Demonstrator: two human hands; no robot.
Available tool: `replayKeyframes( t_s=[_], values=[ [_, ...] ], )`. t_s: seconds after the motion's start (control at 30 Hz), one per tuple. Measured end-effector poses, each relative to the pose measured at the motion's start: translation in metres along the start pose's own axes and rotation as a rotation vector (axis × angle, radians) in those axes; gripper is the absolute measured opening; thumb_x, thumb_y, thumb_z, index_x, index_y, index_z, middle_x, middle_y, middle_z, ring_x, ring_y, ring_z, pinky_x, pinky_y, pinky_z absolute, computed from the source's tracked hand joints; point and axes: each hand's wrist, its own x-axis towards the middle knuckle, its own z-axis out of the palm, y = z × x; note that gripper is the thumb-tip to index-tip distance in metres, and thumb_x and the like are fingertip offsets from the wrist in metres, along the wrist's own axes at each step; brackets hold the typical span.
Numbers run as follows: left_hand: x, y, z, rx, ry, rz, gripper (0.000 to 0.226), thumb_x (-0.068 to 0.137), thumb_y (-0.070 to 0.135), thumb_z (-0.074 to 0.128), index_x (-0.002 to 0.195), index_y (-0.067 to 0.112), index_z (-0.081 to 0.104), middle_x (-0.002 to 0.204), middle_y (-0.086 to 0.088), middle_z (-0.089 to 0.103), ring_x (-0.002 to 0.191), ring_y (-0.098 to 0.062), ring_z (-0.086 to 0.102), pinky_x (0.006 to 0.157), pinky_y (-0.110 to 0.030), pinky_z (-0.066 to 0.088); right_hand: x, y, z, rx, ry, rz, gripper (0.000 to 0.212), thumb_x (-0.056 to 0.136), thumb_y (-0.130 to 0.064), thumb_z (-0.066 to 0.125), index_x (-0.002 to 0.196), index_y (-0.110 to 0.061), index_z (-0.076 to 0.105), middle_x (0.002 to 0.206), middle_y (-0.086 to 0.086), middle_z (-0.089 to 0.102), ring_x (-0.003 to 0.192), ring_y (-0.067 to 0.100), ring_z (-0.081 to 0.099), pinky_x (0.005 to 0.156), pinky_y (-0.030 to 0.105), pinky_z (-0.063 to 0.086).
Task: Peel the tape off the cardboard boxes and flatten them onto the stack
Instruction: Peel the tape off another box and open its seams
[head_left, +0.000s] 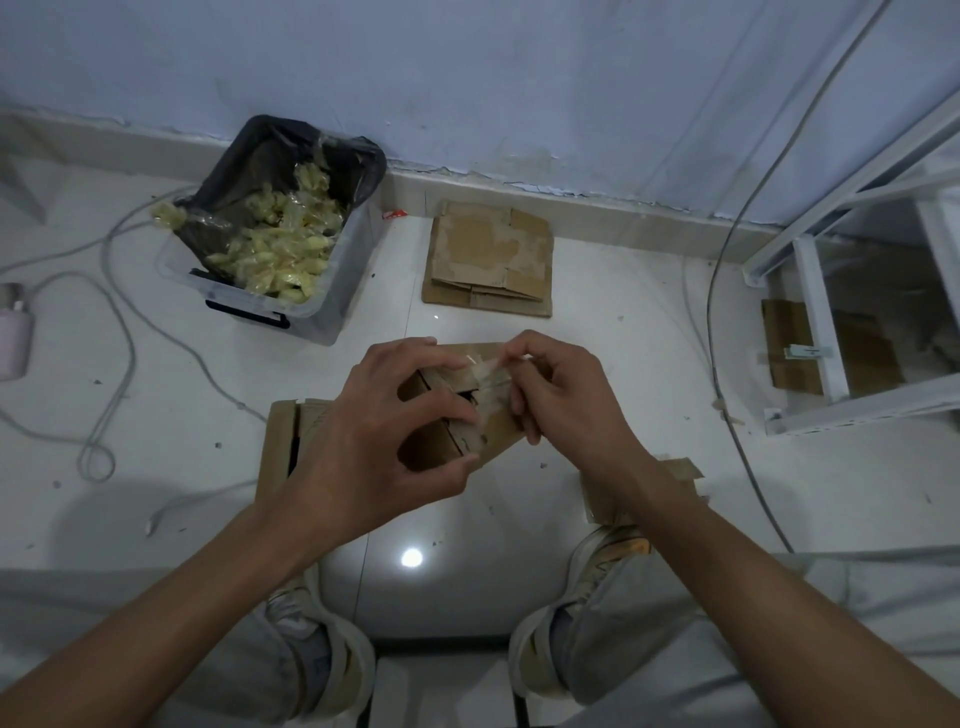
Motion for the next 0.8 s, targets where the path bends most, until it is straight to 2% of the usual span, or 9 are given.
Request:
replayKeyframes(
  t_s=[0.07,0.13,0.23,0.3,0.4,0.5,0.6,0.7,0.8],
  values=[
    [-0.001,0.000,0.001,0.007,-0.004,0.010,0.036,0.078,0.043,0.078,0.105,0.019,0.077,0.137,-0.003,0.058,0.135,-0.030,0.048,0.094,-0.056,0.050,0.000,-0.001,0.005,-0.058,-0.003,0.013,0.029,0.106,-0.009,0.048,0.091,-0.022,0.070,0.063,-0.007,0.060,0.053,0.011,0.054,0.054,0.033,0.049],
    [-0.003,-0.001,0.001,0.021,-0.004,0.006,0.037,0.079,0.044,0.078,0.105,0.019,0.076,0.137,-0.003,0.058,0.135,-0.030,0.048,0.094,-0.056,0.050,0.000,-0.005,0.003,-0.070,-0.071,0.050,0.033,0.108,-0.016,0.043,0.092,-0.027,0.069,0.074,-0.009,0.063,0.067,0.010,0.059,0.064,0.037,0.052],
    [-0.004,-0.004,-0.004,0.027,-0.007,-0.033,0.038,0.080,0.046,0.076,0.105,0.018,0.077,0.137,-0.002,0.058,0.137,-0.028,0.047,0.096,-0.056,0.050,-0.001,-0.012,-0.010,-0.009,-0.289,0.026,0.043,0.113,-0.020,0.032,0.112,-0.032,0.073,0.078,0.007,0.066,0.067,0.012,0.060,0.066,0.032,0.051],
    [-0.003,-0.004,-0.007,0.012,-0.021,-0.043,0.038,0.080,0.047,0.076,0.106,0.019,0.077,0.138,-0.002,0.057,0.137,-0.028,0.045,0.097,-0.056,0.049,-0.001,-0.015,-0.016,0.012,-0.375,0.005,0.034,0.112,-0.018,0.042,0.125,-0.026,0.071,0.084,0.013,0.067,0.067,0.016,0.061,0.063,0.027,0.049],
    [-0.001,-0.002,-0.006,0.021,-0.040,0.002,0.036,0.080,0.045,0.077,0.105,0.019,0.078,0.138,-0.003,0.057,0.138,-0.028,0.045,0.095,-0.055,0.050,0.001,-0.014,-0.016,0.085,-0.270,0.030,0.012,0.103,-0.022,0.065,0.114,-0.017,0.067,0.086,0.014,0.067,0.064,0.008,0.060,0.060,0.021,0.049],
    [-0.001,0.000,-0.002,0.002,-0.069,0.050,0.035,0.080,0.043,0.080,0.106,0.018,0.077,0.138,-0.005,0.057,0.138,-0.031,0.045,0.095,-0.055,0.050,0.001,-0.012,-0.013,0.160,-0.138,0.061,0.022,0.098,-0.031,0.072,0.100,-0.012,0.062,0.072,0.002,0.064,0.058,0.009,0.052,0.056,0.025,0.045],
    [-0.001,0.001,0.001,-0.009,-0.081,0.083,0.036,0.080,0.041,0.082,0.107,0.017,0.077,0.138,-0.007,0.057,0.139,-0.032,0.045,0.097,-0.055,0.049,-0.002,-0.010,-0.004,0.058,-0.058,0.023,0.032,0.095,-0.041,0.073,0.091,-0.011,0.065,0.067,-0.002,0.067,0.058,0.007,0.058,0.058,0.027,0.049],
    [-0.004,-0.002,-0.001,0.014,-0.071,0.059,0.036,0.080,0.042,0.082,0.106,0.018,0.077,0.138,-0.006,0.056,0.139,-0.032,0.044,0.096,-0.056,0.050,-0.003,-0.012,-0.003,0.177,-0.114,0.116,0.031,0.096,-0.044,0.071,0.096,-0.012,0.072,0.068,-0.002,0.065,0.056,0.005,0.053,0.053,0.020,0.043],
    [-0.005,-0.005,-0.006,0.020,-0.047,0.024,0.036,0.080,0.043,0.080,0.105,0.018,0.078,0.137,-0.004,0.057,0.140,-0.030,0.044,0.098,-0.055,0.048,-0.004,-0.016,-0.012,0.350,-0.265,0.197,0.028,0.101,-0.035,0.066,0.116,-0.015,0.075,0.089,0.014,0.072,0.067,0.016,0.056,0.056,0.022,0.045]
  ],
)
